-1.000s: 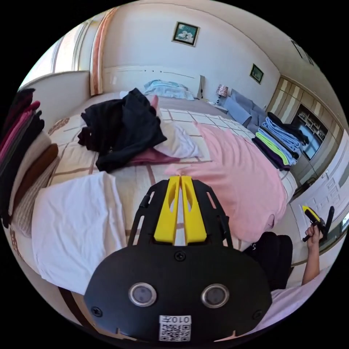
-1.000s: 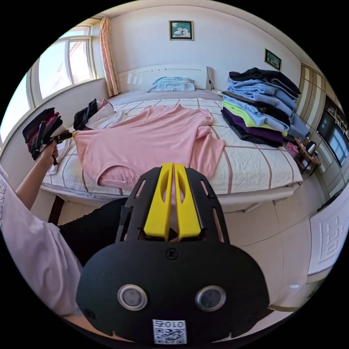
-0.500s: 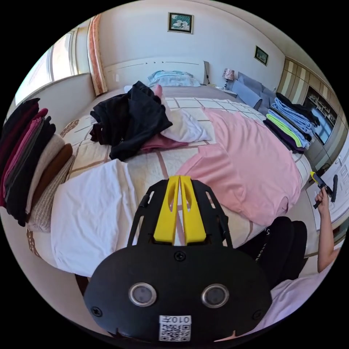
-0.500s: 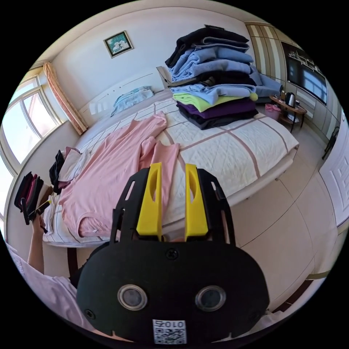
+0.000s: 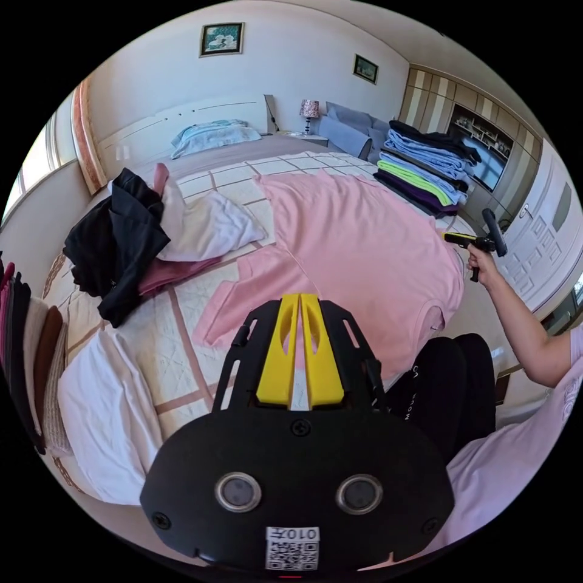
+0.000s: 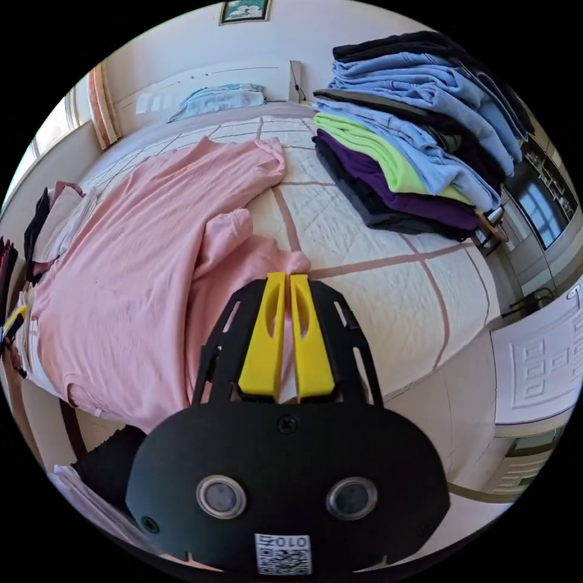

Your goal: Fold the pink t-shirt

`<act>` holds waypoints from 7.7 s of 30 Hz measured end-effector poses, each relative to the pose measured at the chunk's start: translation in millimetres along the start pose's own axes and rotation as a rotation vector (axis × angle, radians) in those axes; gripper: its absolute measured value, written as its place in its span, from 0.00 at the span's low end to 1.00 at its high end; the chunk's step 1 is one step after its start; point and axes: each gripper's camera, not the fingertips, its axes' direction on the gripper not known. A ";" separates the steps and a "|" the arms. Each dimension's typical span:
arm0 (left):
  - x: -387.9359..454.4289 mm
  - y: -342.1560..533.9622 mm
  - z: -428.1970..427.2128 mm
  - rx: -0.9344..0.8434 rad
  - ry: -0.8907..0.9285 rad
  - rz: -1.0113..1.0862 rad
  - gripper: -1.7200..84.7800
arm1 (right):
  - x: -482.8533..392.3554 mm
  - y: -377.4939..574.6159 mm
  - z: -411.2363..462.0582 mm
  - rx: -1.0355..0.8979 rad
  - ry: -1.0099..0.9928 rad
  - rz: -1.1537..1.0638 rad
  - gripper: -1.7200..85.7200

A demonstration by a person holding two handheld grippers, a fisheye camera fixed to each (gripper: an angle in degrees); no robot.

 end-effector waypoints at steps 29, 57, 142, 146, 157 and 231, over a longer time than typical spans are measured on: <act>-55.0 -7.7 13.1 0.006 0.173 -0.066 0.02 | -71.3 55.6 -126.9 0.246 -0.494 -0.245 0.08; 62.4 -107.6 118.4 -0.140 0.455 0.348 0.02 | -24.6 148.0 -14.8 -0.040 -0.412 -0.019 0.07; -139.8 -293.9 307.3 -0.148 -0.027 -0.215 0.03 | 47.0 197.2 -35.8 0.222 -0.351 0.026 0.05; -127.8 -298.1 288.5 -0.067 -0.148 -0.148 0.02 | 40.7 190.1 -41.3 0.211 -0.315 0.010 0.05; -102.0 -282.7 229.7 0.162 -0.293 -0.176 0.03 | 3.9 160.1 -61.6 0.268 -0.388 -0.047 0.05; 196.5 -346.3 242.8 -0.371 0.757 0.695 0.11 | 9.7 196.7 9.3 0.022 -0.311 -0.014 0.06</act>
